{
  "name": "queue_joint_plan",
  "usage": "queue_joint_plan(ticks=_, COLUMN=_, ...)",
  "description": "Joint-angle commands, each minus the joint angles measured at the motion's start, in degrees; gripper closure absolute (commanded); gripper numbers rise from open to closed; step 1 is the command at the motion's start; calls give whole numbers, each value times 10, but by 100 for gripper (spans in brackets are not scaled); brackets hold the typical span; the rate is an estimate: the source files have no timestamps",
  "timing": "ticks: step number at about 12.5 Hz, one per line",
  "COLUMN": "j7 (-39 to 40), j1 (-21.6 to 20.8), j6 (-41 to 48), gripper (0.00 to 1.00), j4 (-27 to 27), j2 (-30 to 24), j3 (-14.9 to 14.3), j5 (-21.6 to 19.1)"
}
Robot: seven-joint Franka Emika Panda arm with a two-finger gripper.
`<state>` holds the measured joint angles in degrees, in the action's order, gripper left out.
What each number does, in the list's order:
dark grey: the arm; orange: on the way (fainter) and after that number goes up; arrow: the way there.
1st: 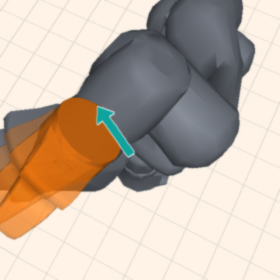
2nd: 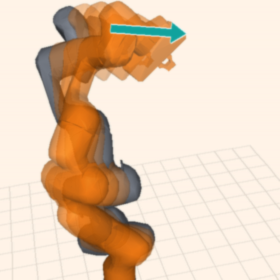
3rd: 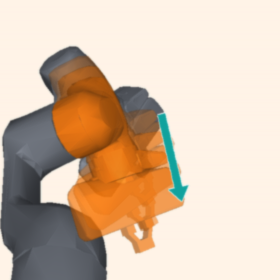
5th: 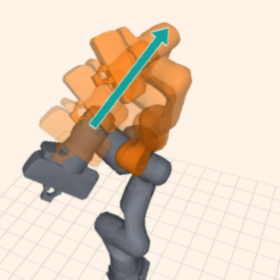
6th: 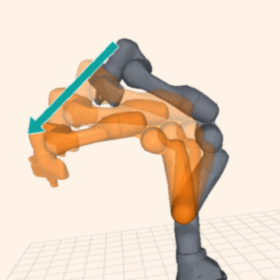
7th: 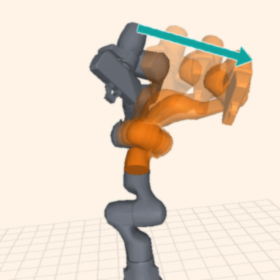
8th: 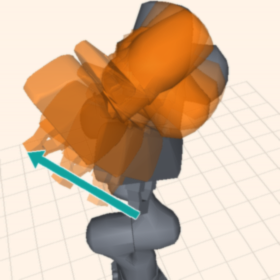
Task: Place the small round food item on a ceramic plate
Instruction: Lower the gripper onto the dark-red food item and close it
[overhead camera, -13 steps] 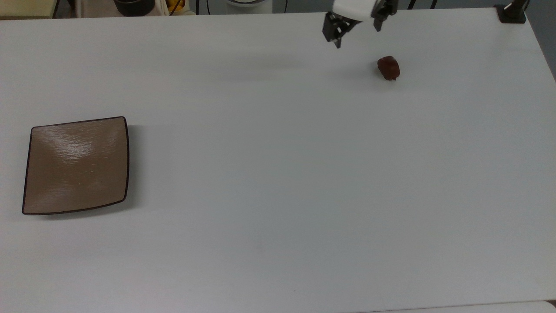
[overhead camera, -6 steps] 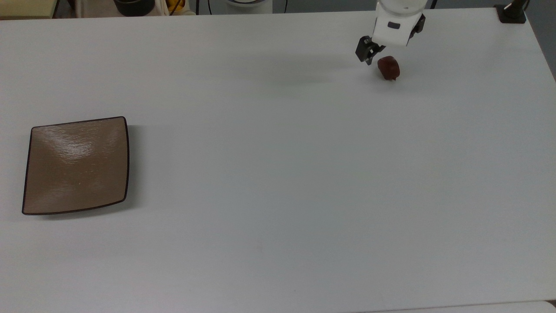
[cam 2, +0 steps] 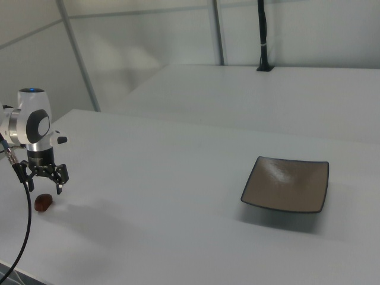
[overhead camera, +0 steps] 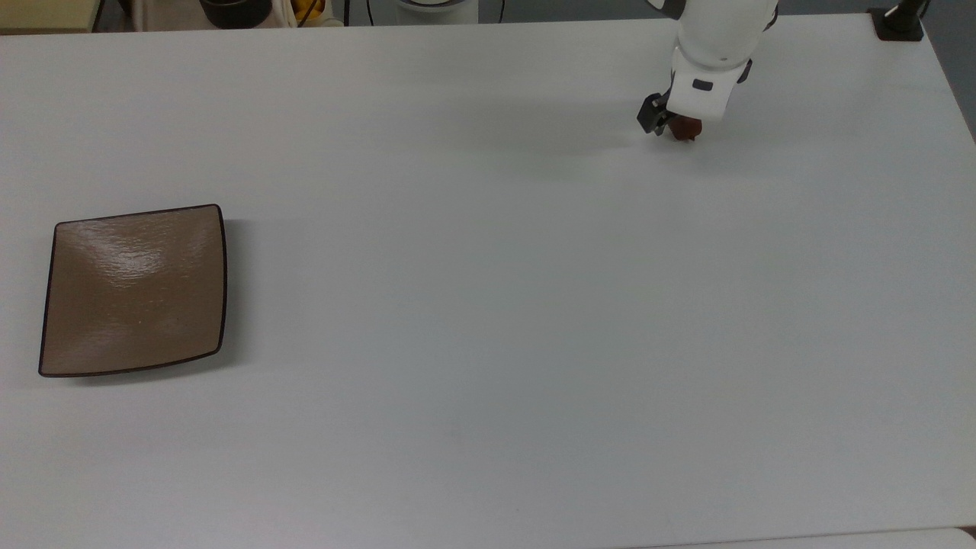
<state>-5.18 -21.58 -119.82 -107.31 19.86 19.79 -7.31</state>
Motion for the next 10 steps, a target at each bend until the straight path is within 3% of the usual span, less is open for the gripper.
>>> queue_joint_plan(ticks=1, j7=-9, j1=-15, j6=-10, gripper=0, j4=1, j2=19, j3=-3, j5=26)
queue_joint_plan(ticks=3, j7=-6, j1=-16, j6=-9, gripper=3, j4=1, j2=22, j3=-2, j5=28)
queue_joint_plan(ticks=6, j7=-5, j1=-22, j6=-9, gripper=48, j4=1, j2=23, j3=-2, j5=44)
queue_joint_plan(ticks=7, j7=-7, j1=-22, j6=-9, gripper=56, j4=1, j2=23, j3=-3, j5=44)
queue_joint_plan(ticks=8, j7=-6, j1=-21, j6=-9, gripper=79, j4=1, j2=22, j3=-3, j5=45)
queue_joint_plan(ticks=10, j7=-6, j1=-21, j6=-9, gripper=100, j4=2, j2=22, j3=-2, j5=45)
